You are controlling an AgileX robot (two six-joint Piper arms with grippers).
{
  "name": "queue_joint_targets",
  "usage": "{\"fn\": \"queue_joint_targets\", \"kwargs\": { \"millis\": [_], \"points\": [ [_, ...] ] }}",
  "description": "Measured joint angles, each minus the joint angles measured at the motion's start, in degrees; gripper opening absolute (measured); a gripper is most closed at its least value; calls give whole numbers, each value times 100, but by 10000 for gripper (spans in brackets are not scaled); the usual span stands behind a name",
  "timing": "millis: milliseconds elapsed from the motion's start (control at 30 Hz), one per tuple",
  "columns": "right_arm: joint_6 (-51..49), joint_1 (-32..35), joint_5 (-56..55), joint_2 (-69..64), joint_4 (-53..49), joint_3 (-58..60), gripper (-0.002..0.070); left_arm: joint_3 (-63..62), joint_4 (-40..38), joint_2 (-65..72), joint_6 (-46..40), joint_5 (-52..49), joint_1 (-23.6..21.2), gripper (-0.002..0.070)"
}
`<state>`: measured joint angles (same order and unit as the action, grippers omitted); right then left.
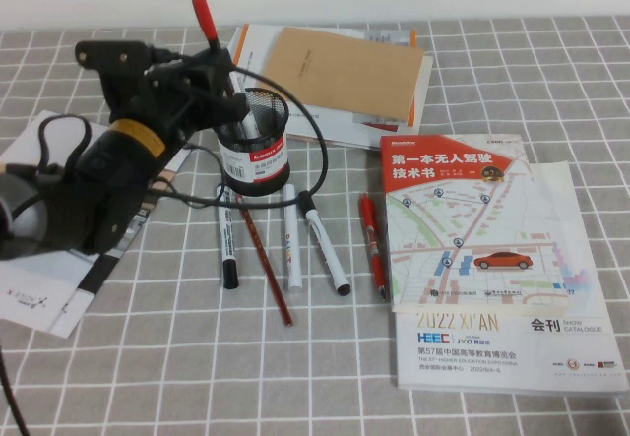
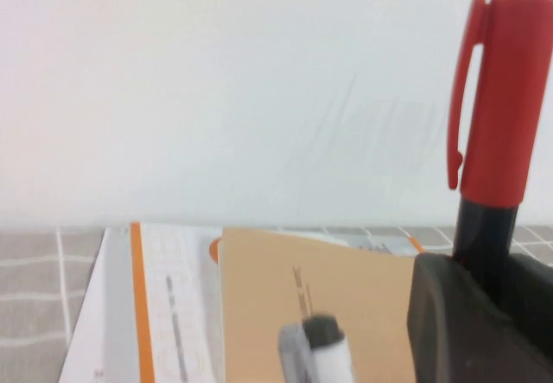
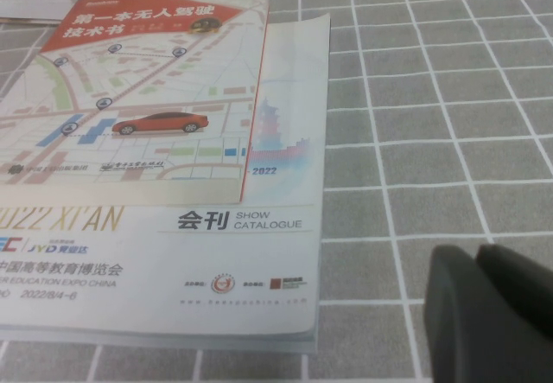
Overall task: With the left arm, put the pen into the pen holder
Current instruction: Place the pen onto the pen holder
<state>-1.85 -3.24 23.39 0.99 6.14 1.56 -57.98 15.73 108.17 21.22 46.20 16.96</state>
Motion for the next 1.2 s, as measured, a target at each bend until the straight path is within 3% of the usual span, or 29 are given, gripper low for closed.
{"fn": "queue_joint_targets", "kwargs": {
  "millis": [400, 933, 1067, 1200],
  "points": [
    [0, 0, 0, 0, 30, 0, -13, -368, 77, 415, 0, -403, -127, 60],
    [0, 0, 0, 0, 103, 0, -13, -412, 91, 754, 0, -190, -208, 62],
    [0, 0, 0, 0, 121, 0, -13, -412, 91, 754, 0, -190, -217, 123],
    [0, 0, 0, 0, 135, 0, -13, -412, 91, 754, 0, -190, -217, 251]
  ]
}}
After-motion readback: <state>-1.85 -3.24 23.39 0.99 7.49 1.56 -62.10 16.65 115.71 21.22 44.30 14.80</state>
